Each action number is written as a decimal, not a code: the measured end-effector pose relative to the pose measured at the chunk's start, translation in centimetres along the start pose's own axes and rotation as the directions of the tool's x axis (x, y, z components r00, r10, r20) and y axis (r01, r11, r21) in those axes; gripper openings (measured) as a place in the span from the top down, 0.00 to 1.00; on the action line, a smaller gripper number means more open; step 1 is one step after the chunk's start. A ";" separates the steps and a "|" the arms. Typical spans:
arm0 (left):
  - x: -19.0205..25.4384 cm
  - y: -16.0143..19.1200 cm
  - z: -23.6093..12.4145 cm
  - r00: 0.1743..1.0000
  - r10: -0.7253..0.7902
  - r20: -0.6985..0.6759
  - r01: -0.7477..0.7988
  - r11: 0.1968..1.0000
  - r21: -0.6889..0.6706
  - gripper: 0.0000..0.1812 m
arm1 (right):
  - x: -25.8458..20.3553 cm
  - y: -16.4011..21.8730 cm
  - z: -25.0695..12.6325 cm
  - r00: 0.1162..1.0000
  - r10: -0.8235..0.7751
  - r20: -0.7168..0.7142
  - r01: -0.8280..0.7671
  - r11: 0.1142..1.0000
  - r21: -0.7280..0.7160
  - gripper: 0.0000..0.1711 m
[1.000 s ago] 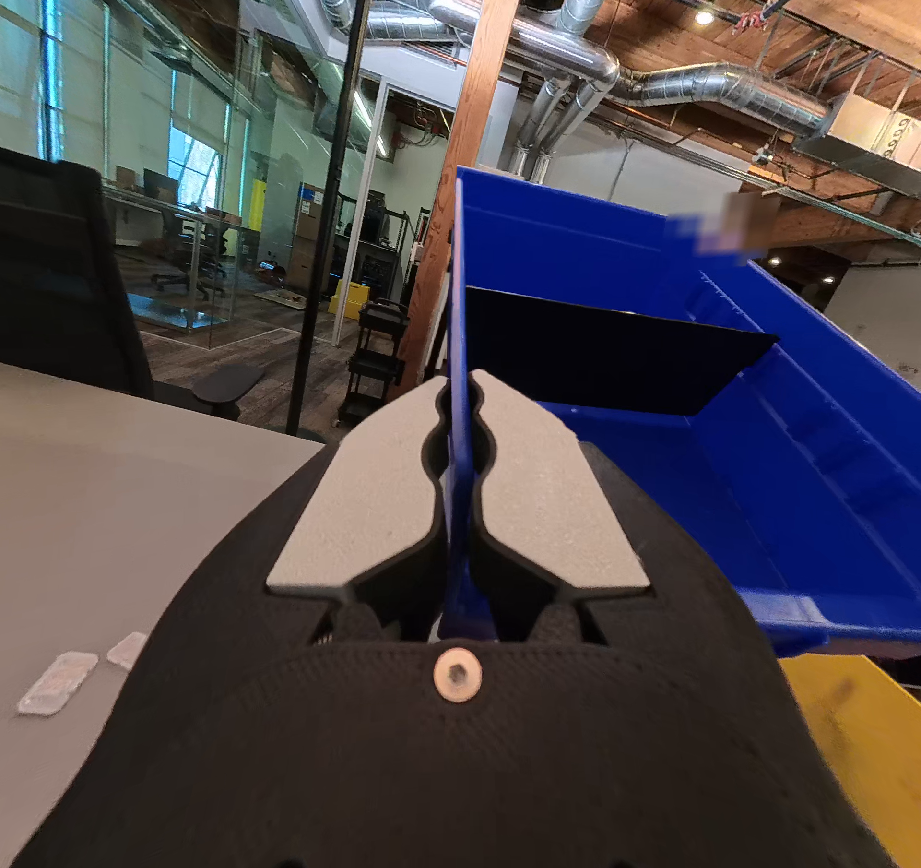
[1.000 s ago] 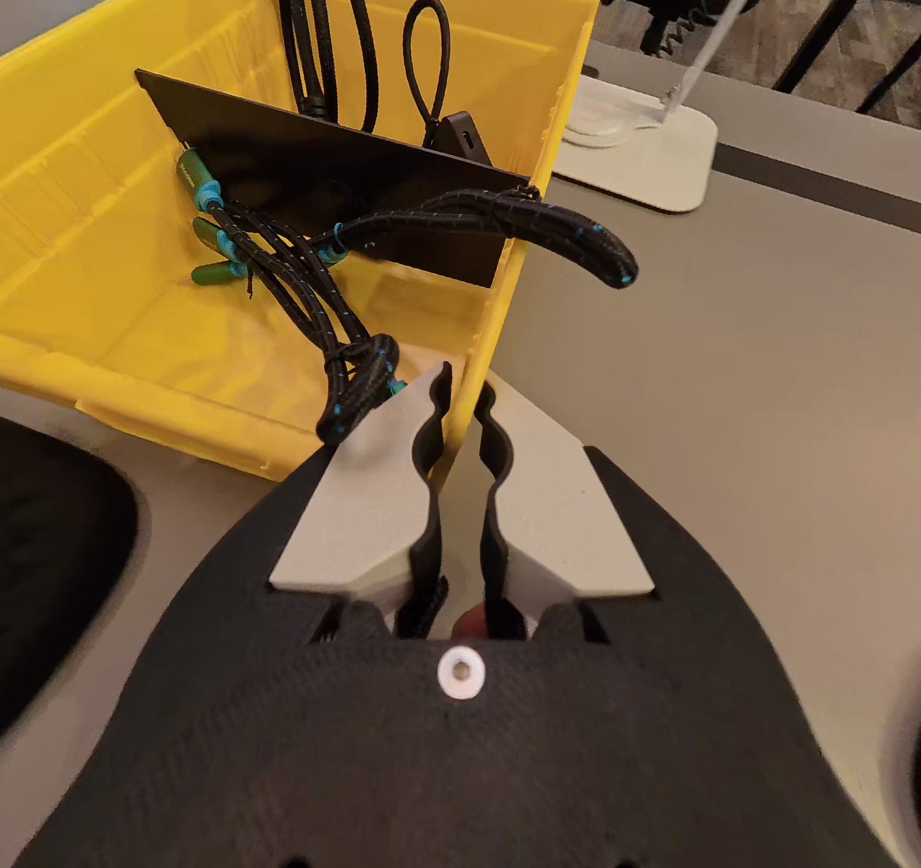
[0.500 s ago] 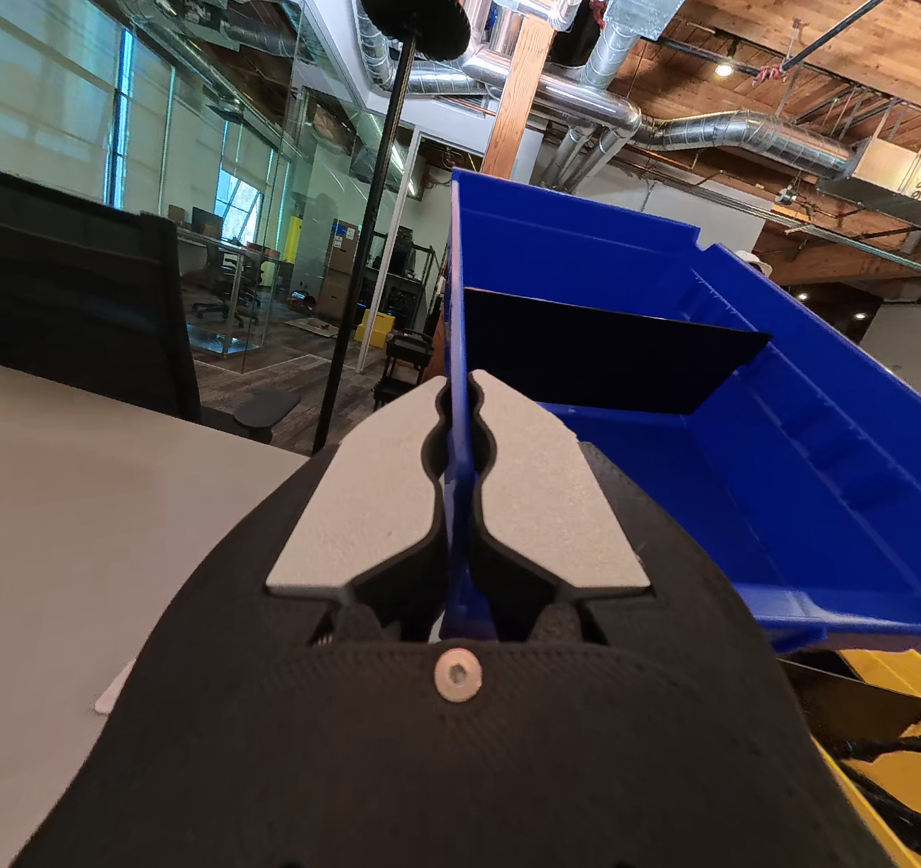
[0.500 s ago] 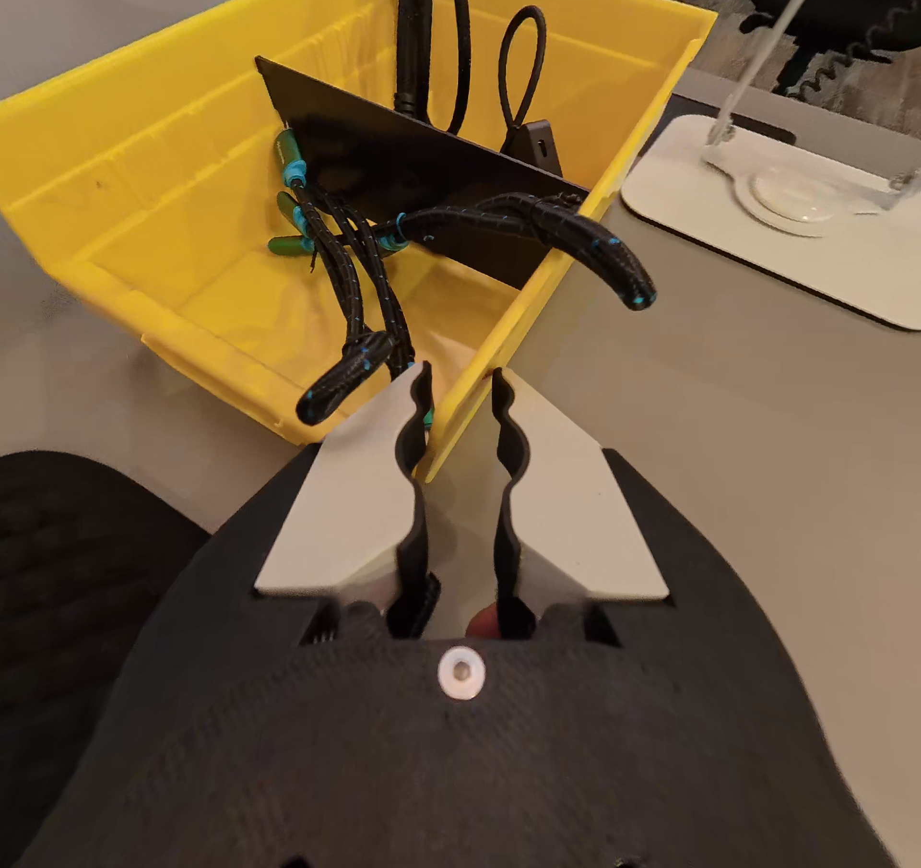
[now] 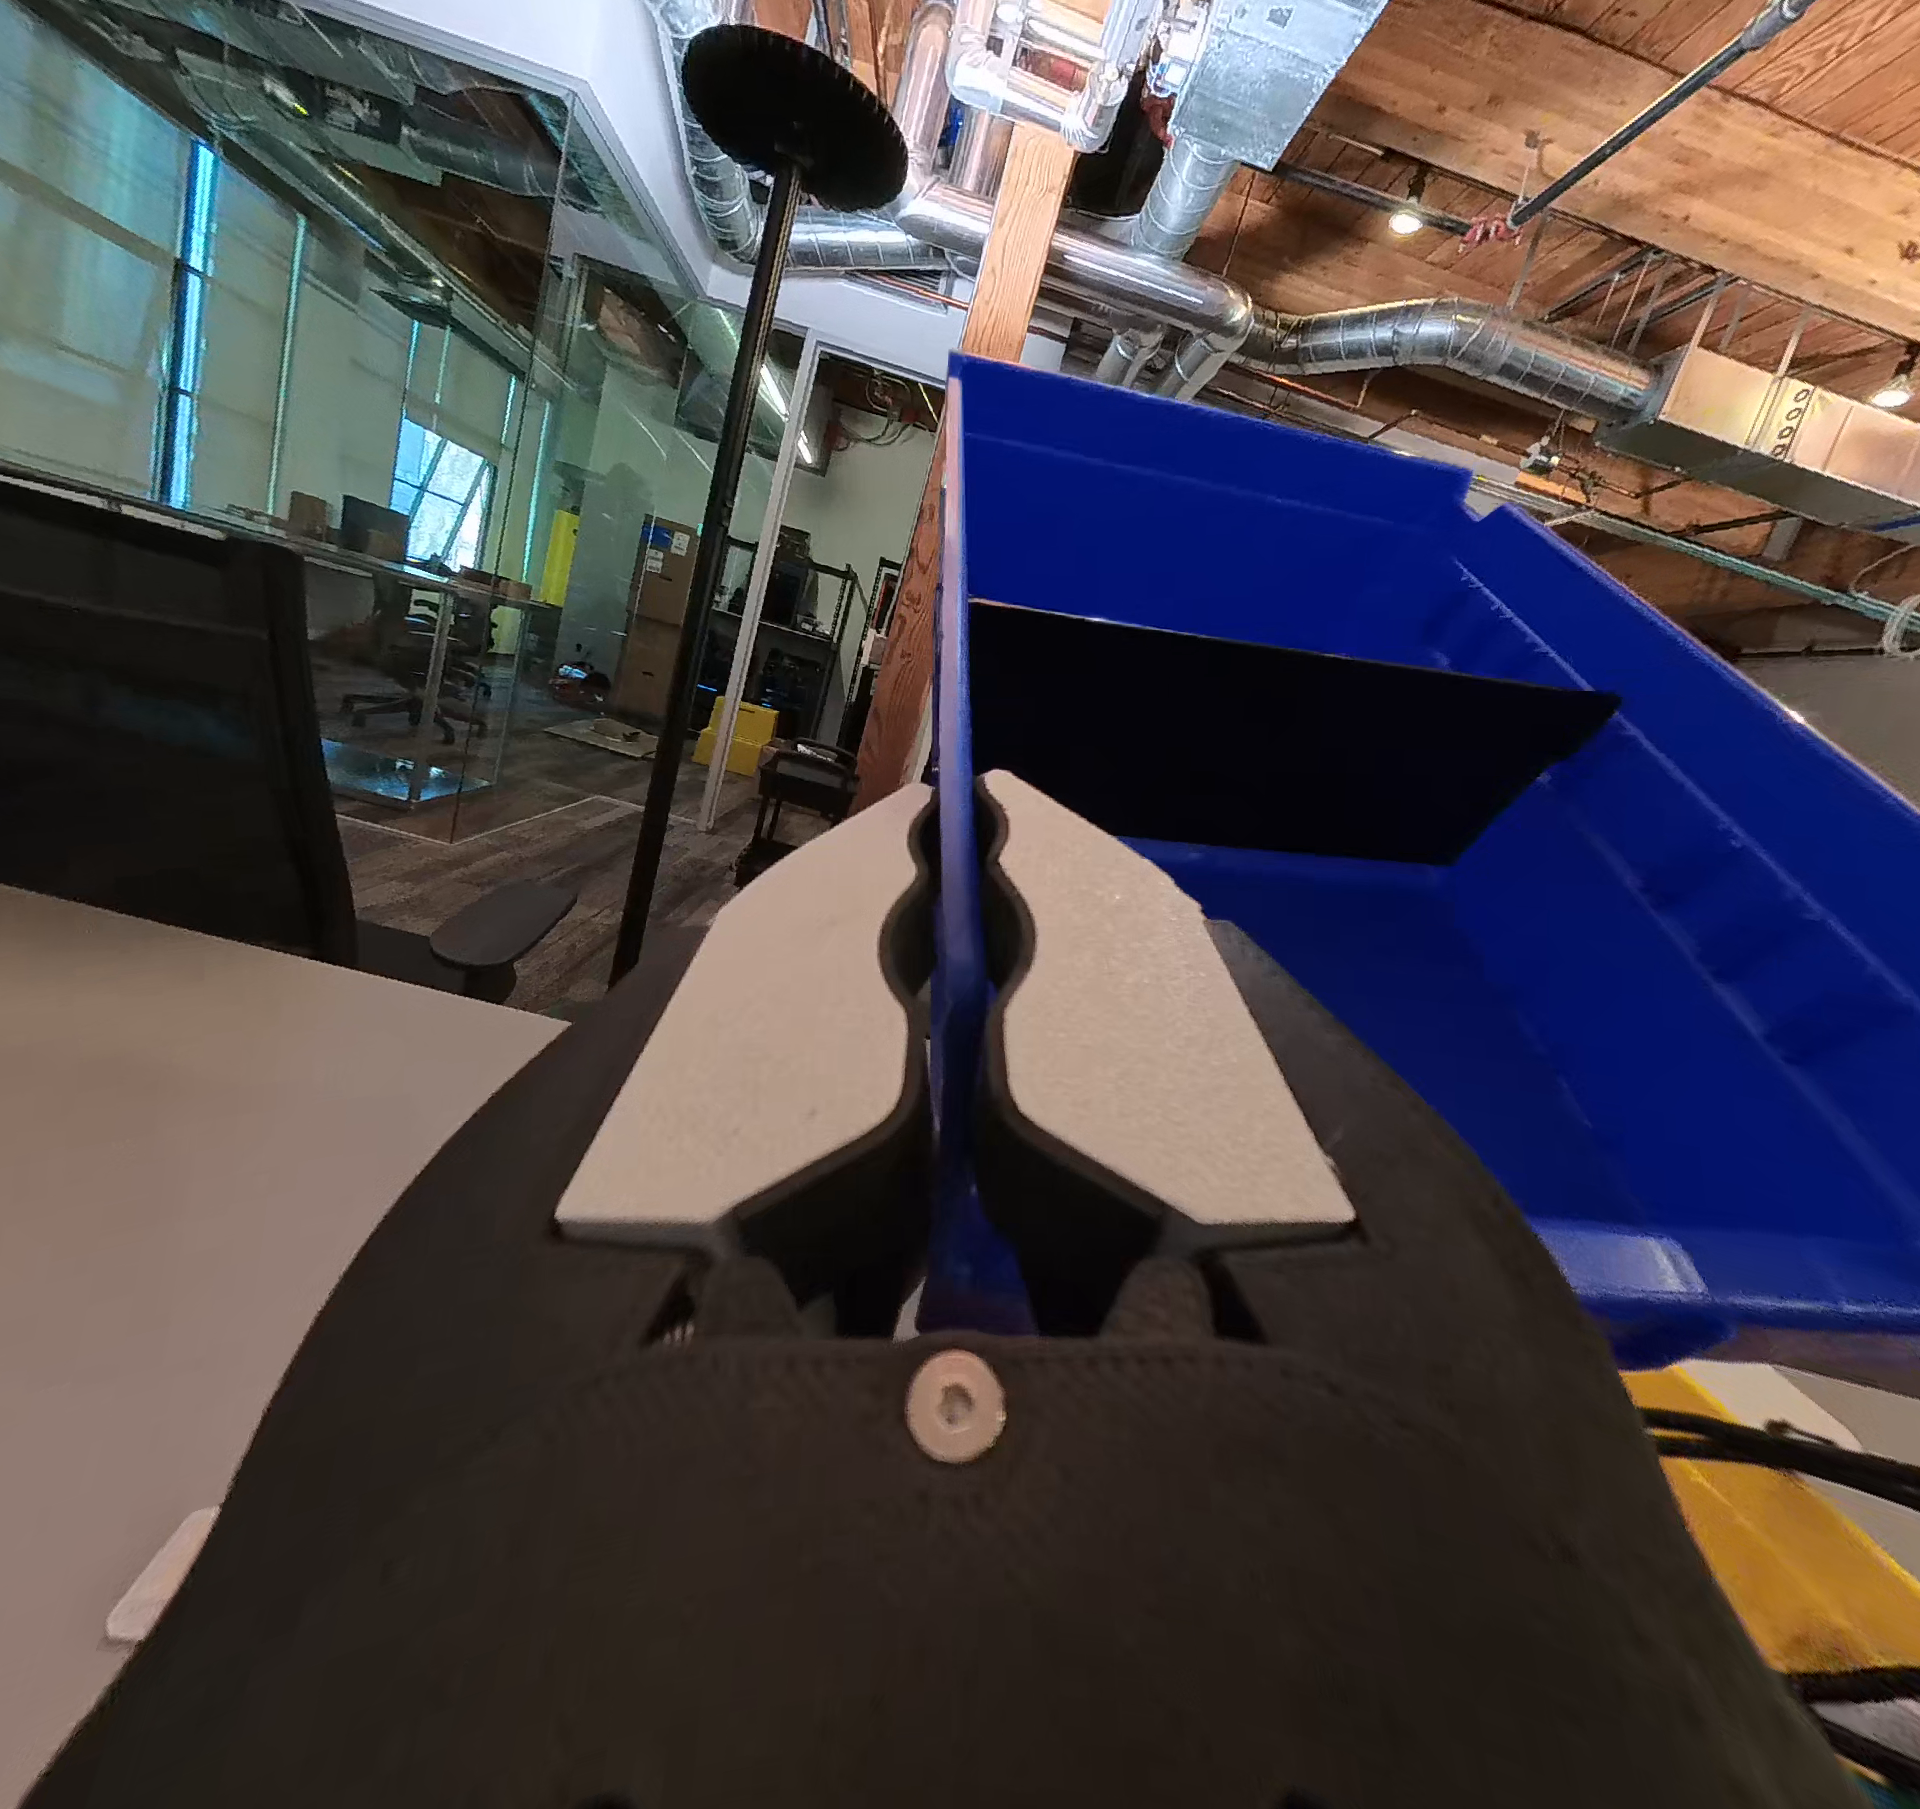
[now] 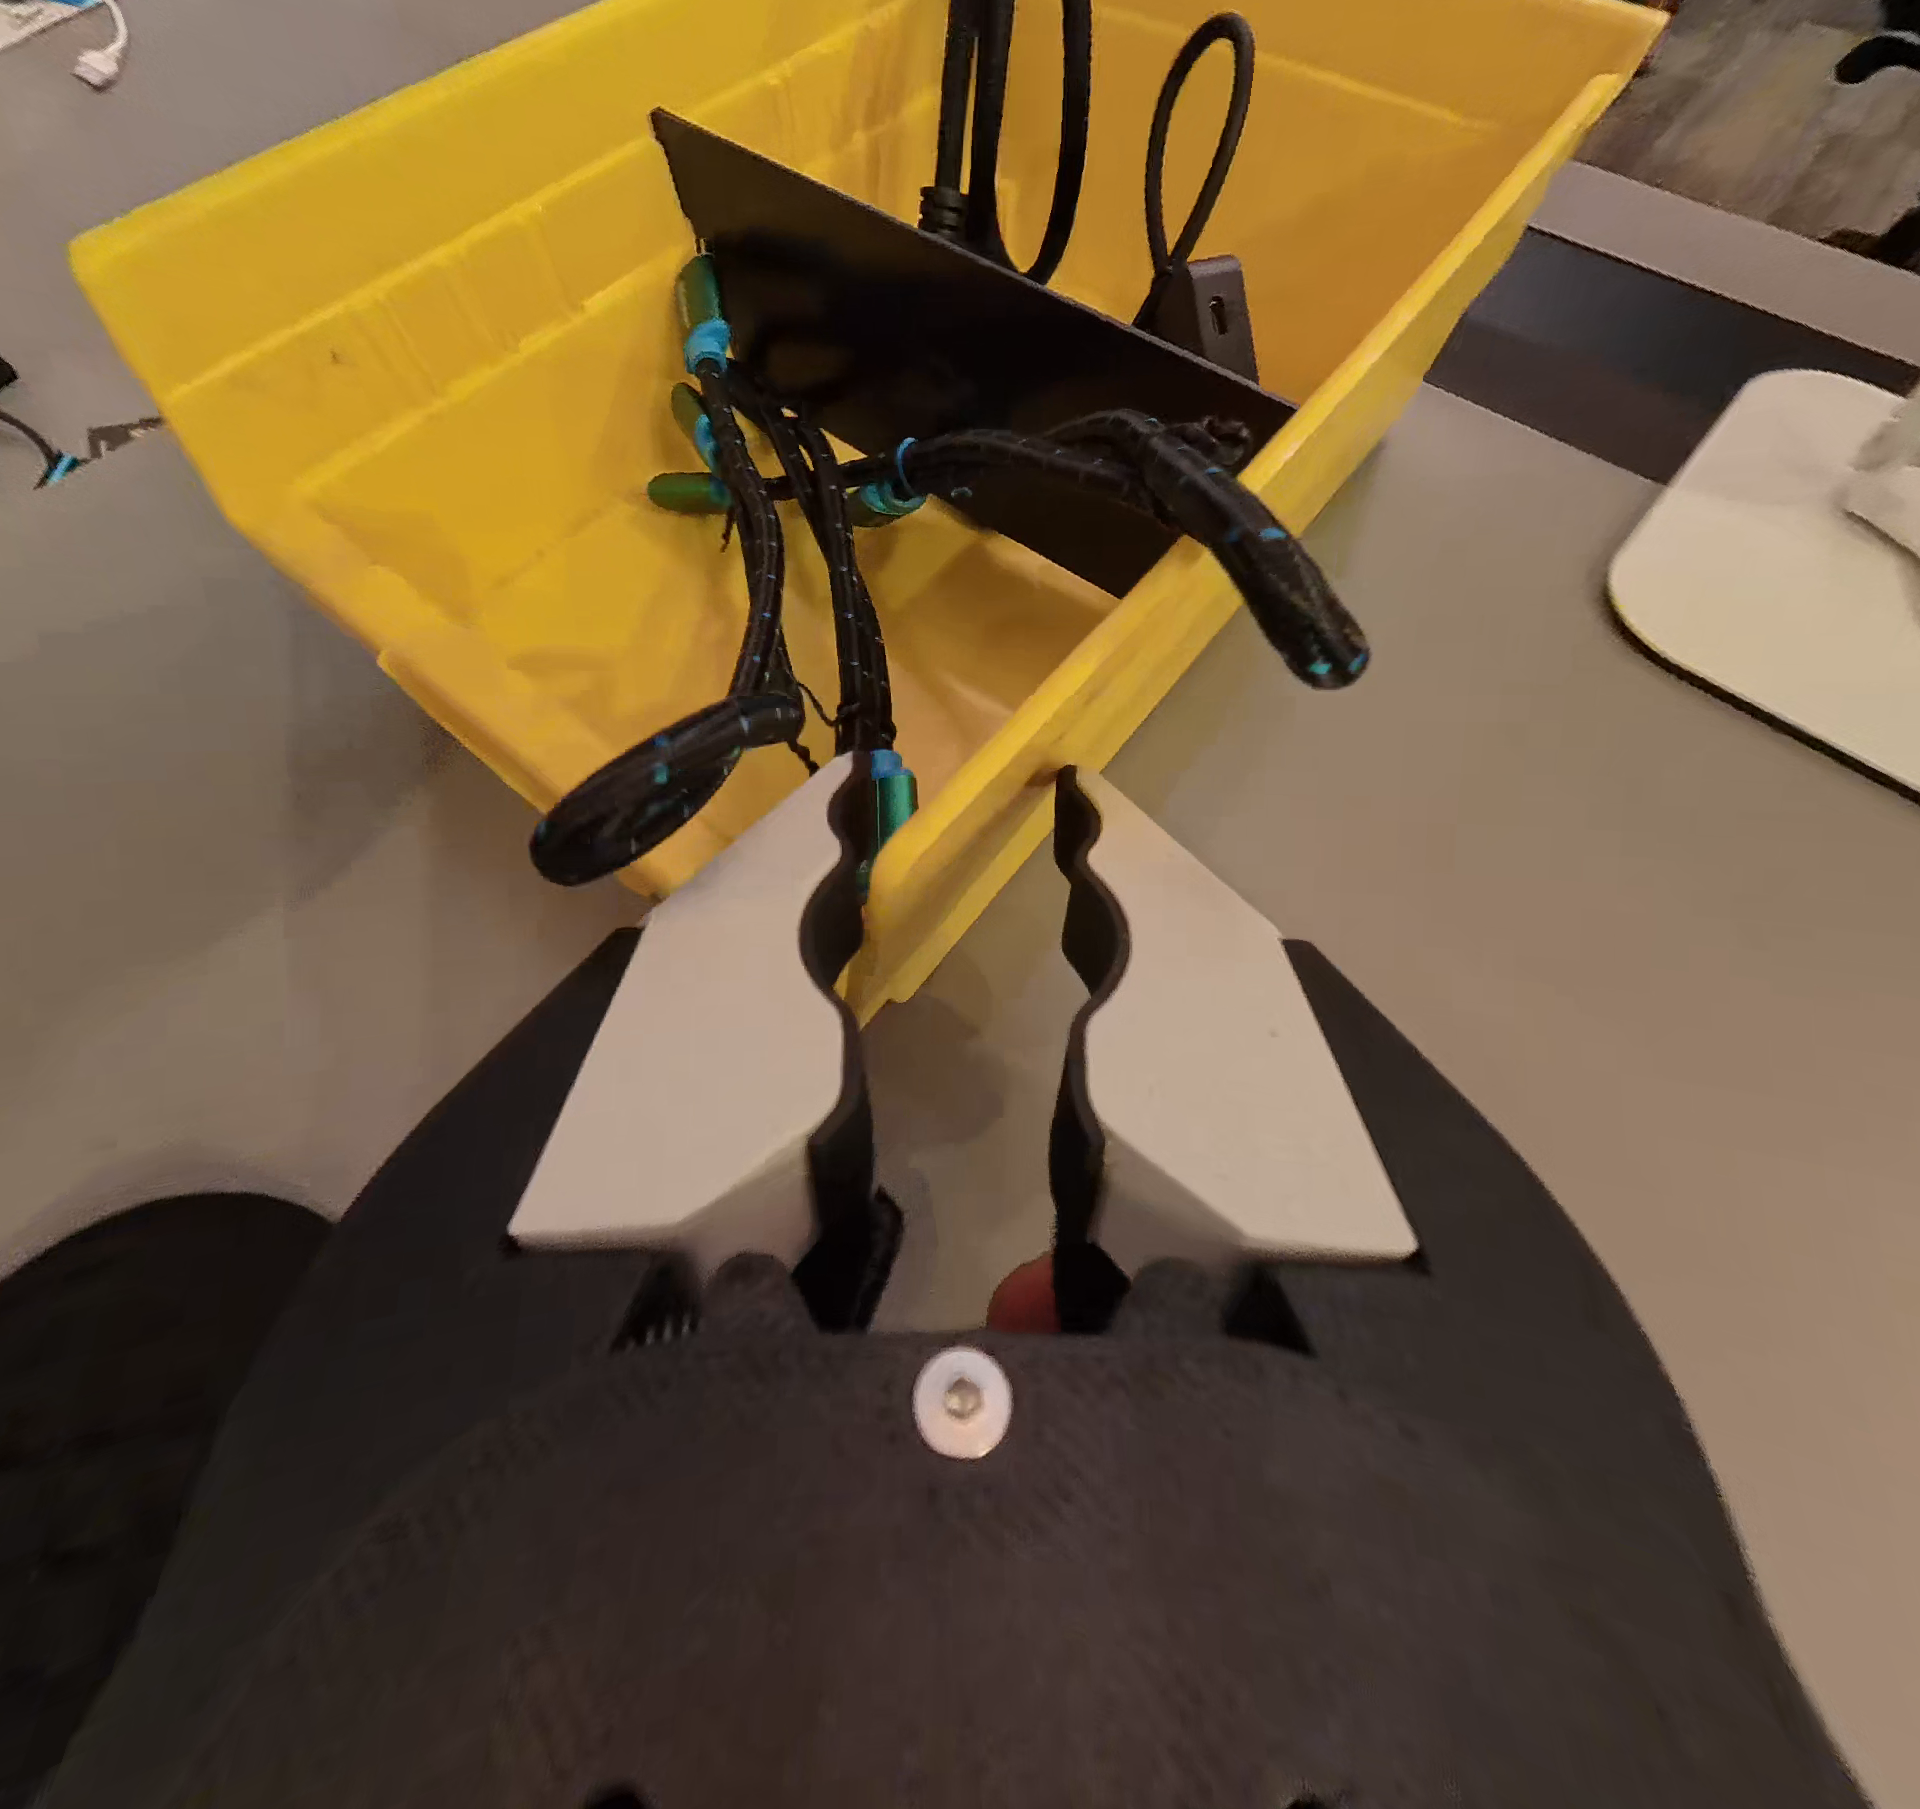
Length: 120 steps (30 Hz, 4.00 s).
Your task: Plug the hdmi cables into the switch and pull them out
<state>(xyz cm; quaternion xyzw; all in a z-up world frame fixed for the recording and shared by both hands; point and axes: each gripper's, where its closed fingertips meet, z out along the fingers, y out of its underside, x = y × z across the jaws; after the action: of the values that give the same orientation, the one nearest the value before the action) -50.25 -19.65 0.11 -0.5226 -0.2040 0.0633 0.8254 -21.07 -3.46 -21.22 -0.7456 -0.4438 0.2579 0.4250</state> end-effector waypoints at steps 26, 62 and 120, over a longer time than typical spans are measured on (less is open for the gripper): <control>18.4 0.5 2.1 0.927 0.006 -0.374 -0.015 1.000 -0.022 0.99 | 5.2 -5.2 -20.6 0.998 -0.055 0.027 0.033 0.850 0.526 0.55; 64.4 37.8 2.5 0.790 -0.213 -0.575 -0.232 0.764 -0.602 0.99 | 23.5 10.2 -35.4 0.837 0.545 -0.054 -0.372 0.638 0.674 0.69; 71.7 40.4 -8.3 0.565 -0.369 -0.738 -0.402 0.658 -0.637 0.75 | 48.7 21.1 -37.8 0.767 0.037 -0.640 -0.108 0.991 -0.073 0.97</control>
<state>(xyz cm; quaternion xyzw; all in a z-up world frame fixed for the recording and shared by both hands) 22.67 14.14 -19.43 -0.7817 0.2046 -0.2696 0.5239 40.11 18.96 -20.65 -0.8267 -0.2572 -0.0175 0.5001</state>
